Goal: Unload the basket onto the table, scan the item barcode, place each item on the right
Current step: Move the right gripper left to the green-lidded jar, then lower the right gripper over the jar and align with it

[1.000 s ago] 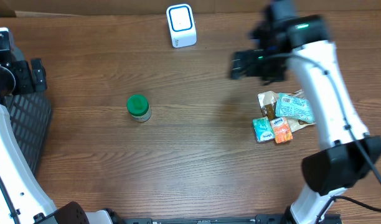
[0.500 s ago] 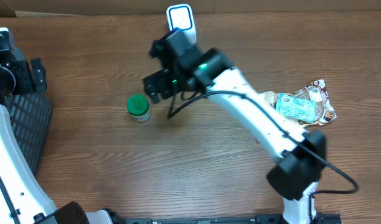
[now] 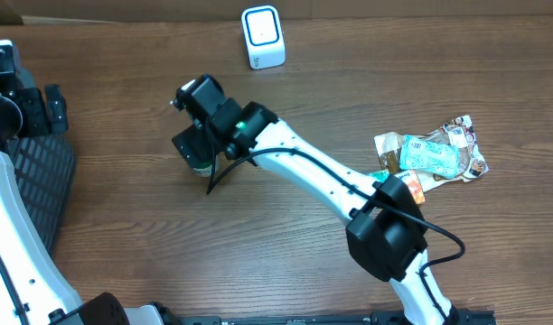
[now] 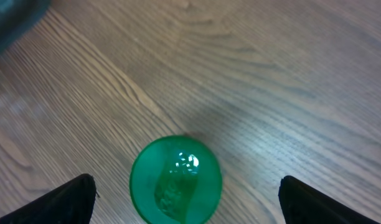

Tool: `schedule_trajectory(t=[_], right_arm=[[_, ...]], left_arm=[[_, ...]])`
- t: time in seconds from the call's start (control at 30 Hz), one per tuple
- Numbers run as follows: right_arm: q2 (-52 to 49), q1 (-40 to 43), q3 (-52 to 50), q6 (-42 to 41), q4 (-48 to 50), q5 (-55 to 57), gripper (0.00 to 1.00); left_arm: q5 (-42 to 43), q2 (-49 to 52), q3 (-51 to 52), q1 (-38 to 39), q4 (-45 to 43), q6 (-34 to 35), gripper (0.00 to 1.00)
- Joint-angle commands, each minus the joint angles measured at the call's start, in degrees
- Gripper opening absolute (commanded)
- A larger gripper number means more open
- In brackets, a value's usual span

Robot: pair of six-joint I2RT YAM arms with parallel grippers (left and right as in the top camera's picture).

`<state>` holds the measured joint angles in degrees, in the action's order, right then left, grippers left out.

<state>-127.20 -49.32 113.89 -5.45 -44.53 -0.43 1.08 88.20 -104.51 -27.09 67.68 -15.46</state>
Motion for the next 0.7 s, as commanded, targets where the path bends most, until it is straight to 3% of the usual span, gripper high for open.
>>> schedule_trajectory(t=[0.0,0.37,0.67], right_arm=[[-2.89,-1.38,0.83,1.27,0.39,2.93,0.98],[-5.53,-2.4,0.83,1.27,1.42,2.97,0.99],[-7.48,-2.32,0.83,1.25,1.6,2.93,0.81]], left_arm=[[0.02,0.31,-0.24,0.11,-0.22,-1.27,1.0],[0.02,0.31,-0.24,0.11,-0.22,-1.27,1.0],[0.02,0.31,-0.24,0.11,-0.22,-1.27,1.0]])
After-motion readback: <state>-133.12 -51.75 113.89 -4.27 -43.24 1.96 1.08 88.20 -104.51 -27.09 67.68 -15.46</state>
